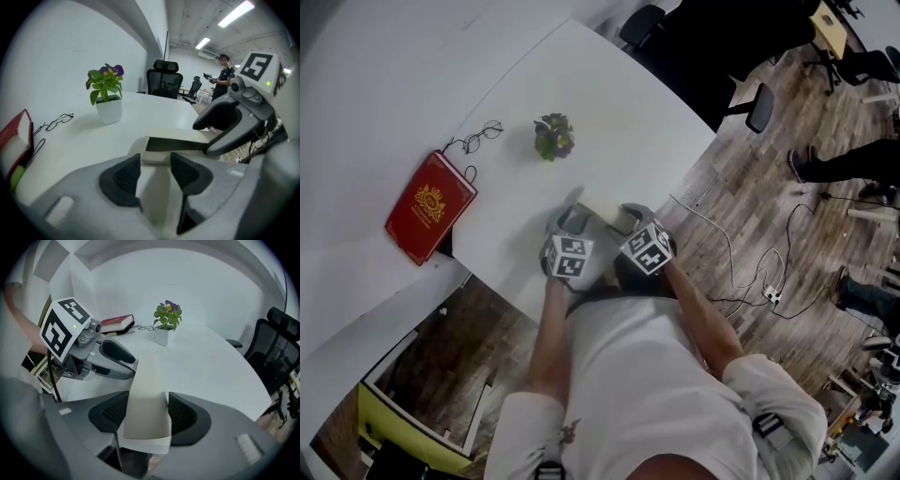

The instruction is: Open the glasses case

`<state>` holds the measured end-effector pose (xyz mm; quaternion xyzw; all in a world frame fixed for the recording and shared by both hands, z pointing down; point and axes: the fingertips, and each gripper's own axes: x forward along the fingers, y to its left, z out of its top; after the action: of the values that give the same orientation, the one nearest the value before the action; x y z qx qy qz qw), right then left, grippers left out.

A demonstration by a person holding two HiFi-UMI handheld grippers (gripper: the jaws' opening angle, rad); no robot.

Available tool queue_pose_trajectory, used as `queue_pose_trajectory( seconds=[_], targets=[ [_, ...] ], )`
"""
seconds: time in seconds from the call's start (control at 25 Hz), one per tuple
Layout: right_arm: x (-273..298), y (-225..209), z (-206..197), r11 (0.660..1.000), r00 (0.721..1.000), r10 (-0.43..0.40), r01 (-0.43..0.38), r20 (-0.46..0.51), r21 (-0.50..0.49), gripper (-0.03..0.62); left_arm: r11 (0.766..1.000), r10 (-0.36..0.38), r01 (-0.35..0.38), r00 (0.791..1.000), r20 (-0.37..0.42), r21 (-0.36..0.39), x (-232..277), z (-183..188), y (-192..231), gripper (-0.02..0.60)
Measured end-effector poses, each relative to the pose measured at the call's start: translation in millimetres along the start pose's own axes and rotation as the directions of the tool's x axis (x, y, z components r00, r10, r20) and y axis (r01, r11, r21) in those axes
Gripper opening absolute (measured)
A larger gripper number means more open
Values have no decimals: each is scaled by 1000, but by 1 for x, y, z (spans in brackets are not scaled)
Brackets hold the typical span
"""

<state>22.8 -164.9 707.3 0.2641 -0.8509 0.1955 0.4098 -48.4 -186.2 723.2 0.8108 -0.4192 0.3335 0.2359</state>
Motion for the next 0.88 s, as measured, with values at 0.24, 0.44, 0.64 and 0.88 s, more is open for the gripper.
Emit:
queue_pose_trajectory(
  seconds=[0.24, 0.44, 0.64, 0.88],
  targets=[
    [-4, -2, 4, 1000, 1000, 0, 0, 9, -3, 242, 1000, -1, 0, 1000, -4, -6, -1, 0, 0, 202],
    [-6, -4, 5, 1000, 1000, -1, 1, 14, -4, 229, 1000, -2, 2, 1000, 0, -4, 0, 1, 0, 202],
    [-9, -5, 7, 1000, 1000, 0, 1, 20, -5, 215, 1000, 0, -1, 1000, 22, 5, -2, 8, 0, 202],
    [-11, -7, 9, 1000, 1000, -5, 5, 28, -1, 195, 1000, -1, 1, 1000, 20, 0, -2, 7, 0, 202]
  ],
)
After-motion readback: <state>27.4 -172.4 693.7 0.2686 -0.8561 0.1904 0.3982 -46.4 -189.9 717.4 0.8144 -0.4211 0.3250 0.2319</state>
